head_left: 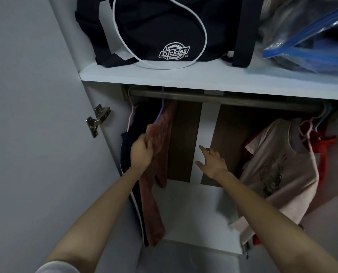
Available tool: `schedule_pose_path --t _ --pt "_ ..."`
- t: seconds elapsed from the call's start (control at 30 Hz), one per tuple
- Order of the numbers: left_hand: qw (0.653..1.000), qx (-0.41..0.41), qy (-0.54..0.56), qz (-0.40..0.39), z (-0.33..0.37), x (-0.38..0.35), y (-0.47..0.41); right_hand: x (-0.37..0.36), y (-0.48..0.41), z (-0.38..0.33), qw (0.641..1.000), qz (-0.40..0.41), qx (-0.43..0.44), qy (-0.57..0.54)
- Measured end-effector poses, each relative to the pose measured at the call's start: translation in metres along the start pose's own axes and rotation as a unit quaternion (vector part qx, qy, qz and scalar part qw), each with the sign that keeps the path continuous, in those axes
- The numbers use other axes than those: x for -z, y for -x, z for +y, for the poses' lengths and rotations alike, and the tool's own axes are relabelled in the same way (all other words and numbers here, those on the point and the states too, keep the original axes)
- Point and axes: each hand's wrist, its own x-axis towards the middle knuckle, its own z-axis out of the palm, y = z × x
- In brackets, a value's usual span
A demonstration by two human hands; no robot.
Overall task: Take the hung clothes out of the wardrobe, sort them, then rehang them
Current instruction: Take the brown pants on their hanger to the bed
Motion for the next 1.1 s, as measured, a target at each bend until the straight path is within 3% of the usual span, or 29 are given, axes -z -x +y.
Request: schedule_pose_path --t 0.3,0.47,0.6,0.87,1.1 --pt "0.992 -0.05 -0.099 -0.053 0.009 0.018 0.052 0.001 0.031 0.031 0.994 0.069 0.003 -0.08" --pt "0.978 -0.095 -0.142 -0.121 0.016 0.018 0.069 0.007 0.056 0.057 0.983 0.16 0.018 -0.085" --pt "0.971 -0.107 -0.124 -0.175 0.028 0.002 0.071 0.008 0.08 0.09 0.987 0.153 -0.03 -0.029" --pt "0.946 -0.14 -0.097 -0.274 0.046 -0.064 0.05 0.022 0.158 0.144 0.971 0.183 -0.153 -0.034" --pt "0.89 -0.154 0.009 -0.429 0.045 -0.117 0.06 0.002 0.238 0.151 0.935 0.198 -0.288 -0.056"
